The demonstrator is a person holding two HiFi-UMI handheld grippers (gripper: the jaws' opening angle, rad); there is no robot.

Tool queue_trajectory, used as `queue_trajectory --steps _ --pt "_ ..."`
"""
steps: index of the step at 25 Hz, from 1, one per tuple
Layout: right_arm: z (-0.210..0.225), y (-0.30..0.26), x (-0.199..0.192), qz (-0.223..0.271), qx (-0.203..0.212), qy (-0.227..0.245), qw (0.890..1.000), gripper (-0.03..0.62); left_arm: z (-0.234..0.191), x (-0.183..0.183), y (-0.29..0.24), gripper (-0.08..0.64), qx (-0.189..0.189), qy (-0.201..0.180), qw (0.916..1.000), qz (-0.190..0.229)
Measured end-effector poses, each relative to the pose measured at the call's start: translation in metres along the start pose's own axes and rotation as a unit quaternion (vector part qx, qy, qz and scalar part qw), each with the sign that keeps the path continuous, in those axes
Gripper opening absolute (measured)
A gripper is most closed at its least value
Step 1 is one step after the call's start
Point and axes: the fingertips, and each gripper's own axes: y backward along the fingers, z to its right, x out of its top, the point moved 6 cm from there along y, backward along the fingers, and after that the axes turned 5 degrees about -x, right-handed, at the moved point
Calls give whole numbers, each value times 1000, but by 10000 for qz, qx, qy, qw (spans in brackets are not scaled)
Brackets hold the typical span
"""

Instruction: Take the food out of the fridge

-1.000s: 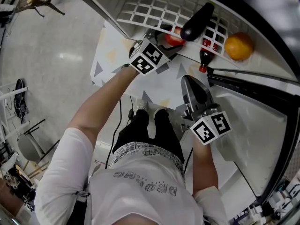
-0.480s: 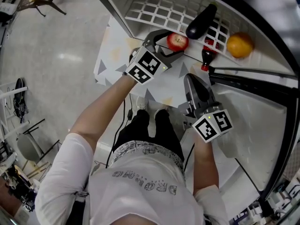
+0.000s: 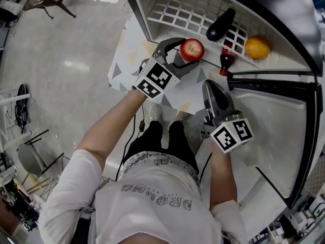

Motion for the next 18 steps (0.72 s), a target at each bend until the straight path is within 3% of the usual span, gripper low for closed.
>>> queue_trajectory --steps 18 --pt "-29 29 17 277 -56 111 9995 -11 29 38 79 325 204 54 9994 264"
